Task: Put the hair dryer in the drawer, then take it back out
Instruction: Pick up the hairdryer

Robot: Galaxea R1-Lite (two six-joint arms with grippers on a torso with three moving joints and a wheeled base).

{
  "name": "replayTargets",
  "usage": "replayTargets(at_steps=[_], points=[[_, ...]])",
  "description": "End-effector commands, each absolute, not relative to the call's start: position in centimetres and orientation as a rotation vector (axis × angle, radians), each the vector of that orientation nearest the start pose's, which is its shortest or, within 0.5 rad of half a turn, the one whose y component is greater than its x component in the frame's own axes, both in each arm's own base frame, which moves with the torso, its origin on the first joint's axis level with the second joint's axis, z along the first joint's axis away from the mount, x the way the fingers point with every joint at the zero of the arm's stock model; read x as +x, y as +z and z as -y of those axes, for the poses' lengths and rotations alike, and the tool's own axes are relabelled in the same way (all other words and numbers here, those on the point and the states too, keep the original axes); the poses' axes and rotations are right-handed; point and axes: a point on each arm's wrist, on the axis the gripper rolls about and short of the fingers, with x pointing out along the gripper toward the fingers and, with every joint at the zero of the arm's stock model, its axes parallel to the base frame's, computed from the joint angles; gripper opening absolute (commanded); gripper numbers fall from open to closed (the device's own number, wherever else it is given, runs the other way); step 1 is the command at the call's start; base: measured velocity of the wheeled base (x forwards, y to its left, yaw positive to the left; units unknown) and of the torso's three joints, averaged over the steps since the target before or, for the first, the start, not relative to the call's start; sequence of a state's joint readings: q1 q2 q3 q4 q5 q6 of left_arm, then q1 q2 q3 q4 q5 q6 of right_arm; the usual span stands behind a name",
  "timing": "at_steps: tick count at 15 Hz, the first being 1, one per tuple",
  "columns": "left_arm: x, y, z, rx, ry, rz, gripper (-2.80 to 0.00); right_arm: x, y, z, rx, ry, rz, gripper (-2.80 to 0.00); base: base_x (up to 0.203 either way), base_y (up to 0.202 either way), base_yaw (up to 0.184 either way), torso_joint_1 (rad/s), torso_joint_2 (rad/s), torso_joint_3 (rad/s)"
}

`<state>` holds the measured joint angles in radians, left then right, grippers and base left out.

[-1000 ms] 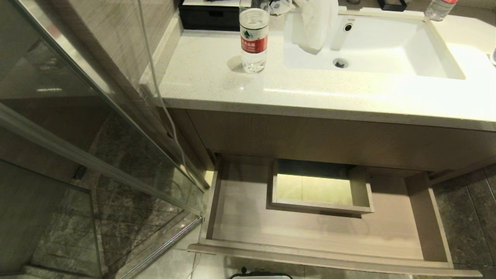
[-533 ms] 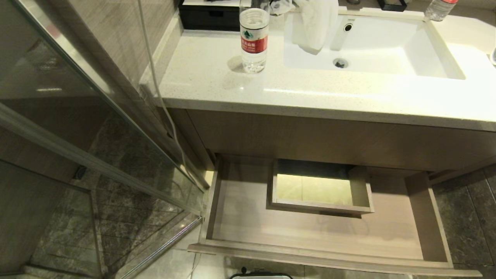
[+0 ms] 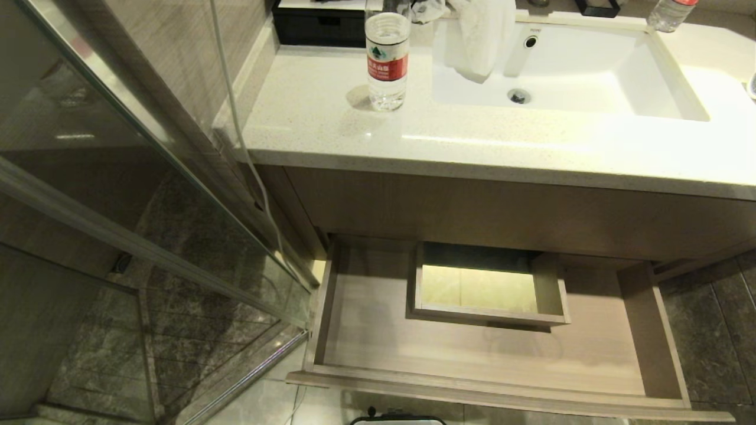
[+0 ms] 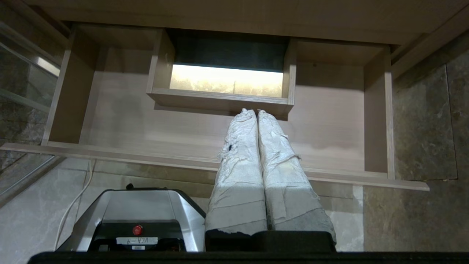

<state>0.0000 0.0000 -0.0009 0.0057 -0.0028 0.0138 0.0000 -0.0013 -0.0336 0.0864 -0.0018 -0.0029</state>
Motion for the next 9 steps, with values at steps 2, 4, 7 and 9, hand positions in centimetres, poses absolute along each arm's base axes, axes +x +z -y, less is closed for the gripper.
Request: replayTargets(at_steps=[2,4,7,9], points=[[-2.29,7.53,0.01,0.014,-0.003,-0.005,0.00,-2.57,7.59,0.00,-0.004,-0.001,-0.051,-2.80,0.000,0.000,0.000,0.000,0.00,0.000],[-2.29,7.53,0.01,0.014,-0.003,-0.005,0.00,-2.57,7.58,0.00,-0.003,-0.001,-0.052,-2.80,0.000,0.000,0.000,0.000,0.00,0.000],[-2.29,7.53,0.01,0.014,-0.003,-0.005,0.00,-2.57,7.58,0.00,-0.003,-0.001,-0.052,-2.80,0.000,0.000,0.000,0.000,0.00,0.000],[-2.29,7.53,0.01,0.015,-0.003,-0.005,0.00,-2.57,7.58,0.01,-0.003,-0.003,-0.052,-2.80,0.000,0.000,0.000,0.000,0.00,0.000]])
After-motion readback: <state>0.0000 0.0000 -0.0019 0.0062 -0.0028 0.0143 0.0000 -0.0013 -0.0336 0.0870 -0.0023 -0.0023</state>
